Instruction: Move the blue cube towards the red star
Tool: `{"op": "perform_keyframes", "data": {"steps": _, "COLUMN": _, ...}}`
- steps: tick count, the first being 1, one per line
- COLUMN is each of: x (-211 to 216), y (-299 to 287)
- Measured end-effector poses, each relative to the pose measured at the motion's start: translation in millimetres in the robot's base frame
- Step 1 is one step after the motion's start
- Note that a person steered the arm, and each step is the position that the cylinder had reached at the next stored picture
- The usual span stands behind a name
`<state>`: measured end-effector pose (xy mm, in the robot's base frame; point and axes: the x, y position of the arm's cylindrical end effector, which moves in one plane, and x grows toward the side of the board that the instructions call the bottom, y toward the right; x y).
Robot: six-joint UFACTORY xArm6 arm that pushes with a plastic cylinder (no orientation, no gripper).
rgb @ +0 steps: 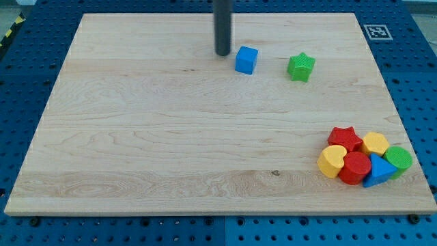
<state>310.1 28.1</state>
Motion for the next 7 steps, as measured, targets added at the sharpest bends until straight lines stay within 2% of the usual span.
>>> {"op": "perform_keyframes", "data": {"steps": 1, "x": 0.0, "y": 43.5}}
{"op": "perform_keyframes", "data": {"steps": 3, "x": 4.6, "y": 31.9}}
{"op": "perform_keyframes", "data": {"steps": 4, "x": -4.3, "y": 1.0}}
{"op": "perform_keyframes", "data": {"steps": 5, "x": 10.1, "y": -12.3}}
{"op": "perform_keyframes", "data": {"steps": 7, "x": 26.1, "y": 31.9}}
